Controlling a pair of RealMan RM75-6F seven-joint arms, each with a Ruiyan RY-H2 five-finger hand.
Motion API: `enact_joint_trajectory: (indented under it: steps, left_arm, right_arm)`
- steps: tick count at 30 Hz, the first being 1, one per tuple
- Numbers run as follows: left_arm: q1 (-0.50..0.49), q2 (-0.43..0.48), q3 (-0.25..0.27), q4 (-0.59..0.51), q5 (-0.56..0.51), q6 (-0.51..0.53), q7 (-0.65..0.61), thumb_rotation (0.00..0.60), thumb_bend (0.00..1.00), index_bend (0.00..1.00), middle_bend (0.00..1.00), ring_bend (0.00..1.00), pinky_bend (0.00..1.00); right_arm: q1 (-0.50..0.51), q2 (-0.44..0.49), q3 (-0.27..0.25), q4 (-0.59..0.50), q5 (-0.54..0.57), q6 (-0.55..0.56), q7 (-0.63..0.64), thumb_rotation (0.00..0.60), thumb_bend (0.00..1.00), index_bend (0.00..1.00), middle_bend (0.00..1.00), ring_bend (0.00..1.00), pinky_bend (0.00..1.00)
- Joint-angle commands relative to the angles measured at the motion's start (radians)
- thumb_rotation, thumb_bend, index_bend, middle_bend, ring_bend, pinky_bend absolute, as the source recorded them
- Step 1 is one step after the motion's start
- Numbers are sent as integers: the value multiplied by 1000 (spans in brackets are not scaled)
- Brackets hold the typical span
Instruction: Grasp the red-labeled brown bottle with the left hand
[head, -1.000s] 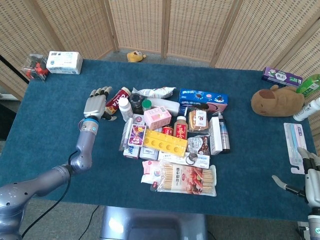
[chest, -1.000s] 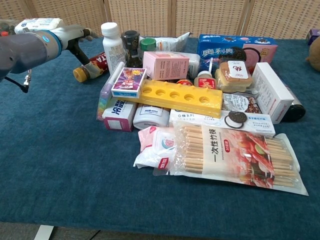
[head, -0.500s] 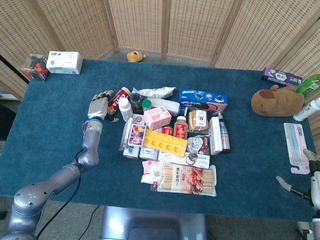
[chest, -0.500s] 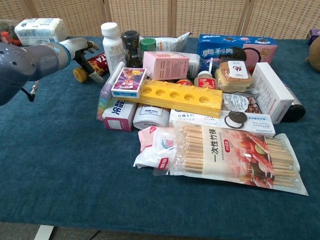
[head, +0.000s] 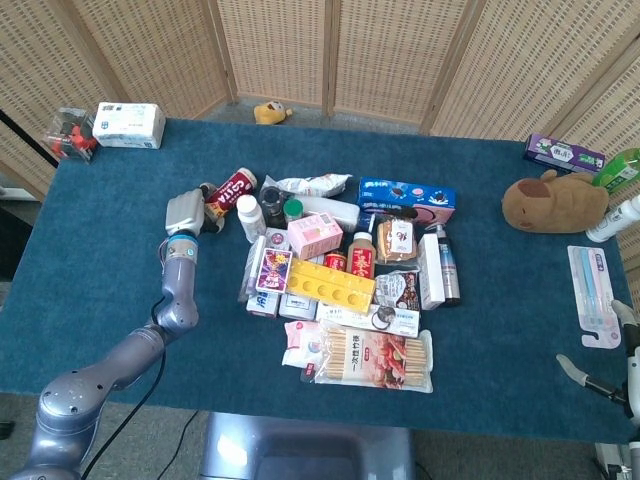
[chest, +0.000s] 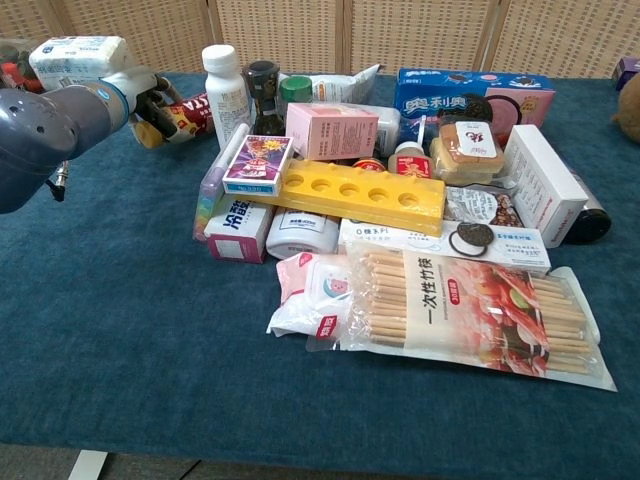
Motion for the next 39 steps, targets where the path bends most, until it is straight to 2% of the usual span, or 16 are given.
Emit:
enact_joint_trajectory:
  steps: [1, 3, 7, 15, 21, 30, 39]
  left_arm:
    - [8, 15, -14, -10, 15, 7, -22, 600, 632, 566, 493, 698, 776]
    - [22, 37, -25, -42, 24, 10, -48, 600, 653, 617, 552, 735, 807]
    - [76, 103, -35, -170, 72, 50, -123, 600, 658, 641, 585, 758, 827]
    - [241, 326, -75, -573, 128, 122, -287, 600, 667, 678, 631, 800, 870]
    - [340, 476, -116, -819, 163, 169, -393, 600, 666, 678, 632, 800, 871]
    - [456, 636, -165, -1080, 275, 252, -551, 600, 667, 678, 632, 800, 871]
    - [529, 761, -196, -1264, 388, 351, -629, 600, 663, 676, 631, 800, 872]
  right_arm:
    - [-1, 5, 3, -1, -1, -2, 6, 336, 64, 0, 0, 0, 0]
    - [0, 5, 6, 0, -4, -3, 8, 335, 63, 0, 0, 0, 0]
    - [8, -2, 8, 5, -10, -14, 8, 339, 62, 0, 0, 0, 0]
    - [29, -28, 12, 31, -13, -47, 18, 342, 61, 0, 0, 0, 0]
    - [35, -40, 13, 53, -10, -62, 28, 340, 61, 0, 0, 0, 0]
    - [41, -51, 11, 72, -21, -78, 45, 339, 62, 0, 0, 0, 0]
    - [49, -88, 3, 102, -35, -100, 66, 336, 63, 0, 0, 0, 0]
